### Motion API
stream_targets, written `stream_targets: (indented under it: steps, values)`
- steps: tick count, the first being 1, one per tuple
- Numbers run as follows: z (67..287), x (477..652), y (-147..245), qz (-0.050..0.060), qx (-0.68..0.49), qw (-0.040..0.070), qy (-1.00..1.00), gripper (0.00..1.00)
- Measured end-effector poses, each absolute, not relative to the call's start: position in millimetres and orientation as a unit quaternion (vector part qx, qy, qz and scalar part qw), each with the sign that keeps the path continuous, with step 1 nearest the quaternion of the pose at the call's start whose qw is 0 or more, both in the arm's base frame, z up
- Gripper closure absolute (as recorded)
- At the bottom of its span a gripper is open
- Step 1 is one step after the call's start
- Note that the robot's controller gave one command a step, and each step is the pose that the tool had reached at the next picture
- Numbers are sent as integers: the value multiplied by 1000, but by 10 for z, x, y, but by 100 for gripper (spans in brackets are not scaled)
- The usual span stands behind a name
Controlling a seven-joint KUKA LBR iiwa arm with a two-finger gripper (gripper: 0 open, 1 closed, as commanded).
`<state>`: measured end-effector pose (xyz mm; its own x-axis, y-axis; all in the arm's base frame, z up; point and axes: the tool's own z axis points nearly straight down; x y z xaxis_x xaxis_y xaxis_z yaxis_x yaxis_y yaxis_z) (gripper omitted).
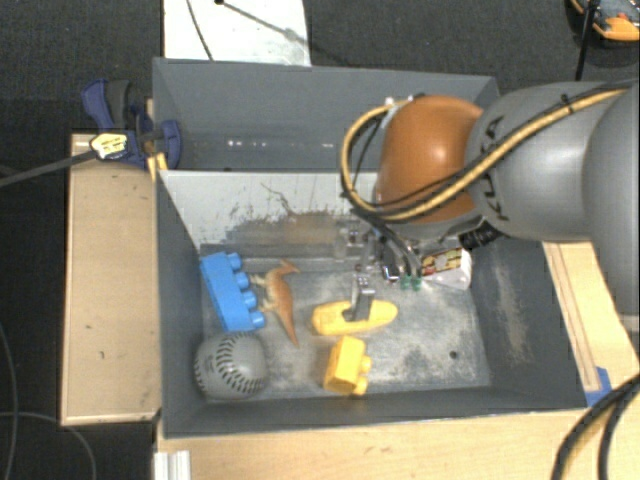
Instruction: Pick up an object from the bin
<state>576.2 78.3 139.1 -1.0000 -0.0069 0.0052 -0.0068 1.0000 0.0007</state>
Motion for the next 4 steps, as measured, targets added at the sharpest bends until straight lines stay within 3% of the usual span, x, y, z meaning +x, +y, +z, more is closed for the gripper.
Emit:
stream_targets:
  steps: [1,2,3,4]
  values:
    - [1437,5781,780,-1,3,-1,-1000,0]
    - [1087,5549,536,-1,30,-3,-1000,0]
    - [807,5448,336,0,5,0,-1000,0]
    - [704,5469,442,0,-29,-1,-1000,100]
